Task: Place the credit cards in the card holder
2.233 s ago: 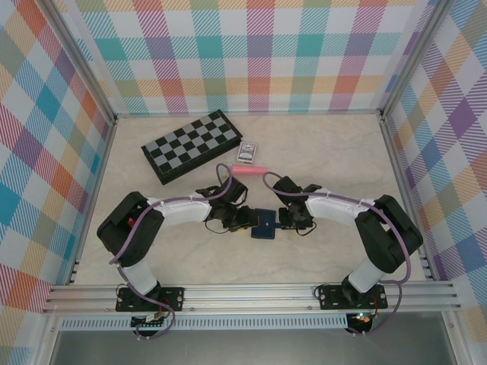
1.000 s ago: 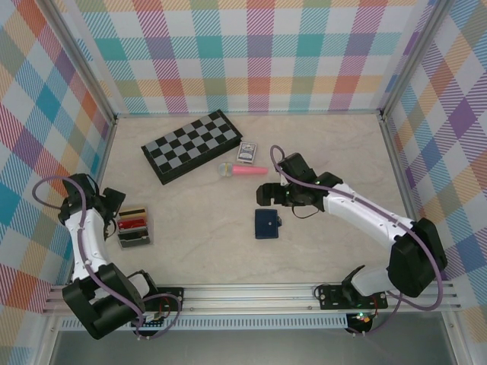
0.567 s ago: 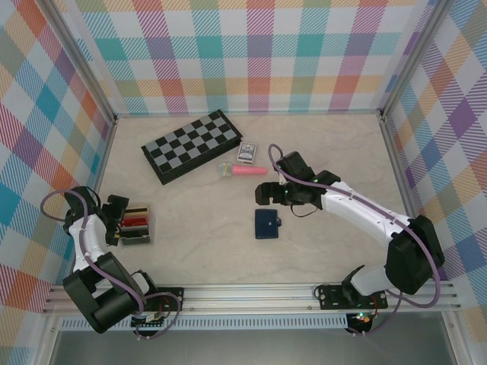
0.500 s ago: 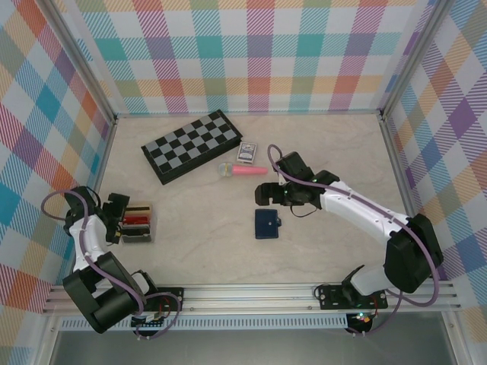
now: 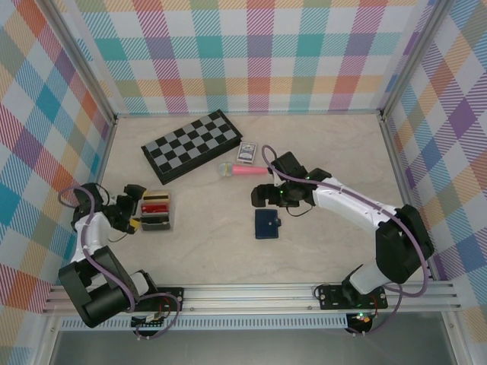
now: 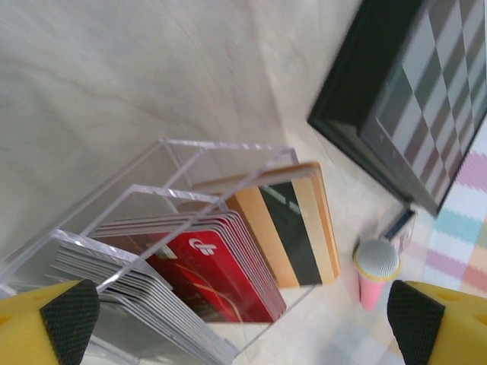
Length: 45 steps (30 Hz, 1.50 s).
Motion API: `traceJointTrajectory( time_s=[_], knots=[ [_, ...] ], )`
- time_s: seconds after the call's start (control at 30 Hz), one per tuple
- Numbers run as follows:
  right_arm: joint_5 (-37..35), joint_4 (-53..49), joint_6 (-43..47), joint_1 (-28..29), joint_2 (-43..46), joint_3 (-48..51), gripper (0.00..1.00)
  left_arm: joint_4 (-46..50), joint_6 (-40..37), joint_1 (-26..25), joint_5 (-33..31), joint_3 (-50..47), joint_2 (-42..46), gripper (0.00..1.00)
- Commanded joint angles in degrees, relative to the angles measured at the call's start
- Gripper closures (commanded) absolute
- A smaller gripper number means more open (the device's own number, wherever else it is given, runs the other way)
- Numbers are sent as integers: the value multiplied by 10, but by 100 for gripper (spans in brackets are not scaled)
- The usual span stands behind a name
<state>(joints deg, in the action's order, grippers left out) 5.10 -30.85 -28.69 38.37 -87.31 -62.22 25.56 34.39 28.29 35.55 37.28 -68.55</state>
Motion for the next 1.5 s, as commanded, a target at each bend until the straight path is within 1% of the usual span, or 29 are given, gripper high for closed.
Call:
traceJointTrajectory(
  time_s=[0.0,0.17,0.23,0.37,0.57,0.67,0.77,0.83,0.9,1.1,1.2,1.3,1.47],
  knots=[
    [32,10,-5,5,-14,-16,10,-21,-7,-47,27,-12,-16,0],
    [29,15,-9,4,-18,-6,10,-60,-20,-114,21,5,-46,0],
    [25,18,-13,5,-19,-3,10,-64,-34,-151,18,25,-72,0],
    [15,23,-23,5,-17,7,10,-58,-65,-205,-4,70,-123,0],
    [-6,23,-39,2,-14,17,10,-54,-104,-278,10,134,-211,0],
    [3,26,-46,-4,-16,22,10,-43,-128,-321,14,171,-251,4],
    [13,29,-54,-17,-18,28,10,-32,-145,-357,10,198,-276,4],
    [18,29,-58,-26,-18,32,11,-20,-158,-378,9,216,-293,7],
    [22,30,-59,-35,-17,35,11,-12,-166,-394,6,228,-304,8],
    [45,44,-72,-68,-6,55,12,-8,-171,-450,8,279,-349,9],
    [60,50,-75,-89,3,64,13,-16,-152,-484,9,307,-374,9],
    [58,37,-68,-105,11,66,15,-39,-124,-514,6,324,-395,9],
    [64,32,-60,-132,34,79,17,-19,-108,-559,-31,389,-429,9]
  ],
)
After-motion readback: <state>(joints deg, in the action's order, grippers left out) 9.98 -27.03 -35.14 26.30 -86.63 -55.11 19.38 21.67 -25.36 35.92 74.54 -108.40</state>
